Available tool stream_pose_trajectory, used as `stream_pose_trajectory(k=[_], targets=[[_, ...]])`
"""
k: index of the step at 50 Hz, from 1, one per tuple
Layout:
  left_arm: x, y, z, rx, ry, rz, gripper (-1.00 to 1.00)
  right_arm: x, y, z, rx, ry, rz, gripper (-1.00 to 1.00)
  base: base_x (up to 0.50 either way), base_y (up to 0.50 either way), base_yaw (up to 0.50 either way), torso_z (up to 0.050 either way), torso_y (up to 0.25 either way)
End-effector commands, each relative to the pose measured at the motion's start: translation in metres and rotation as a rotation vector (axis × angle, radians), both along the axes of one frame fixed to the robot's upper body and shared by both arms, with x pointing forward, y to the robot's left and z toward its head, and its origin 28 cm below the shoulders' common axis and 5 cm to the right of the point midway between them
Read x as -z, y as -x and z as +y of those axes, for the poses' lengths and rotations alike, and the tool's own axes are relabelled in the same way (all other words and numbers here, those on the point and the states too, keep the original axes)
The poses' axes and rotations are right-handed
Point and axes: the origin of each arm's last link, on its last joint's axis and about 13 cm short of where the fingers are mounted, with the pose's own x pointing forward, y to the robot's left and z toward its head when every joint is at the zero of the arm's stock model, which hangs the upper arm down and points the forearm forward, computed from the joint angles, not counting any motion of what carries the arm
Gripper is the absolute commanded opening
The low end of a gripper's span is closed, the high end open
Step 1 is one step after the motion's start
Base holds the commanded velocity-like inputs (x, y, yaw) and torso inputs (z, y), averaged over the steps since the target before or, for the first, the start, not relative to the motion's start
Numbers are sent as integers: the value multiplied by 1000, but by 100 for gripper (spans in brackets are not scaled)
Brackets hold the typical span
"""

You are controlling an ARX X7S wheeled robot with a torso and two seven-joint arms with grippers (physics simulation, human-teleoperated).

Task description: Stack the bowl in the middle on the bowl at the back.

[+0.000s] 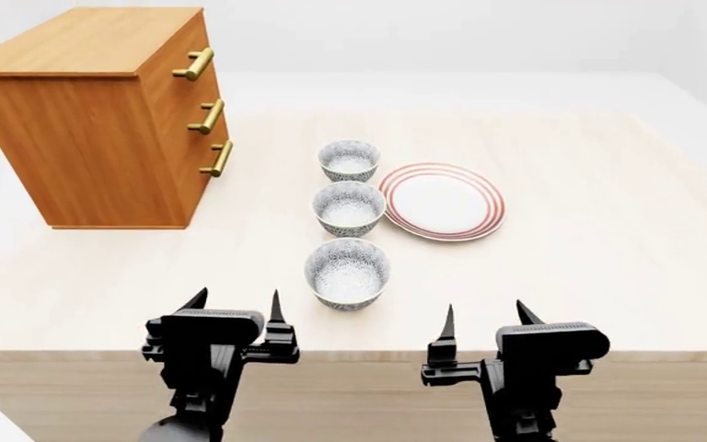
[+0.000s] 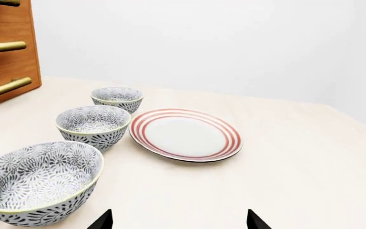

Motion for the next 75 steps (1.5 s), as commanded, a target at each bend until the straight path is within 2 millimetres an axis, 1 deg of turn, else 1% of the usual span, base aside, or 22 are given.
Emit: stream_pose_trajectory(k=[1,5,10,21,29,35,37,40,45,48,53,58,62,68,75], targets=[[-42,-29,-5,-8,-18,-97,100,-45,-20,-9,8,98,-30,100,0,0,0,50,0],[-60,-36,-7,-6,-3,-133,100,-61,-23,-13,-4,89,-62,100,38,0,0,29,0],[-75,-42,-7,5,3,-149,100,-65,-22,-16,-17,66,-96,100,411,0,0,0,0],[-77,-47,-8,48,10,-110,100,-69,-21,-21,-4,64,-113,100,500,0,0,0,0],[-74,-48,-10,51,-9,-97,100,-68,-20,-21,-24,49,-114,100,500,0,0,0,0],[-73,-54,-10,38,-11,-78,100,-70,-20,-21,-27,46,-120,100,500,0,0,0,0],[-74,-57,-11,32,-13,-57,100,-70,-19,-21,-20,45,-126,100,500,0,0,0,0],[-75,-62,-13,46,-29,22,100,-71,-17,-22,-23,43,-133,100,0,0,0,0,0],[-81,-69,-16,91,-6,157,100,-70,-15,-23,-19,44,-132,100,0,0,0,0,0],[-83,-78,-19,118,15,269,100,-68,-14,-24,-16,43,-129,100,0,0,0,0,0],[-88,-89,-26,145,-8,388,100,-67,-14,-25,-14,43,-124,100,0,0,0,0,0],[-85,-95,-31,151,-6,498,100,-66,-12,-26,-10,45,-115,100,0,0,0,0,0],[-80,-99,-34,151,-22,551,100,-65,-8,-28,-7,42,-115,100,0,0,0,0,0],[-75,-99,-37,158,-45,585,100,-63,-6,-31,-2,34,-114,100,0,0,0,0,0],[-67,-102,-39,158,-45,624,100,-59,-7,-34,5,24,-111,100,0,0,0,0,0]])
